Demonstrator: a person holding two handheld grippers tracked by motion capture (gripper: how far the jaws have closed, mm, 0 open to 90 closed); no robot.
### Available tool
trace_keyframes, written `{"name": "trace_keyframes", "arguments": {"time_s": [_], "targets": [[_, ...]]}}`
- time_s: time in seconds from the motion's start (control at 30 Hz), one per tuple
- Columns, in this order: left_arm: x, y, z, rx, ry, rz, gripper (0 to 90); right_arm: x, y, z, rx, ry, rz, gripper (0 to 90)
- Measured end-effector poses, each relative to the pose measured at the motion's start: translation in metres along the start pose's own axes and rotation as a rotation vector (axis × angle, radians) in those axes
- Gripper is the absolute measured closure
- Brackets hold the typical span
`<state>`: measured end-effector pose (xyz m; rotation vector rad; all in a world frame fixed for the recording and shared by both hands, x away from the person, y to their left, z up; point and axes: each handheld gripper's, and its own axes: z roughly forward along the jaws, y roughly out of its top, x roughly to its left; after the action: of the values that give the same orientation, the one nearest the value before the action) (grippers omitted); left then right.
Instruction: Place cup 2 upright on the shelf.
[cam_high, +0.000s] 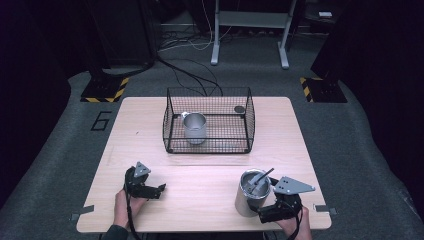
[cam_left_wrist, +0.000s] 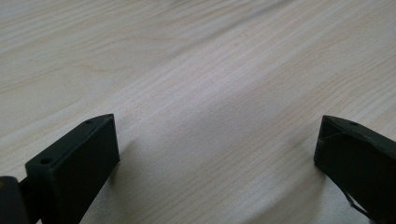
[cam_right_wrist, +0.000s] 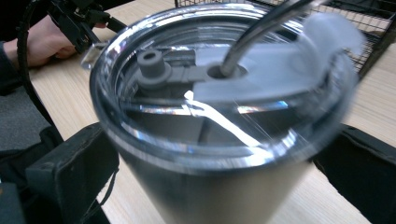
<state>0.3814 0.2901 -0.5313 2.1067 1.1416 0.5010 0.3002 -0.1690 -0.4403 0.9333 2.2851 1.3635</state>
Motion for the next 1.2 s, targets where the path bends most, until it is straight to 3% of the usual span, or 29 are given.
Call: {"name": "trace_keyframes", "arguments": {"time_s": [0.4, 1.03, 1.2], "targets": [[-0.001, 0.001, 0.001, 0.003, 0.004, -0.006, 0.0, 0.002, 0.003, 0.013, -0.009, -0.016, -0.005, 1.7], [-0.002, 0.001, 0.001, 0.003, 0.009, -0.007, 0.2, 0.006, 0.003, 0.012, -0.026, -0.042, -0.055, 3.4], [-0.002, 0.001, 0.001, 0.003, 0.009, -0.007, 0.2, 0.005, 0.007, 0.009, -0.046, -0.045, -0.048, 3.4]]}}
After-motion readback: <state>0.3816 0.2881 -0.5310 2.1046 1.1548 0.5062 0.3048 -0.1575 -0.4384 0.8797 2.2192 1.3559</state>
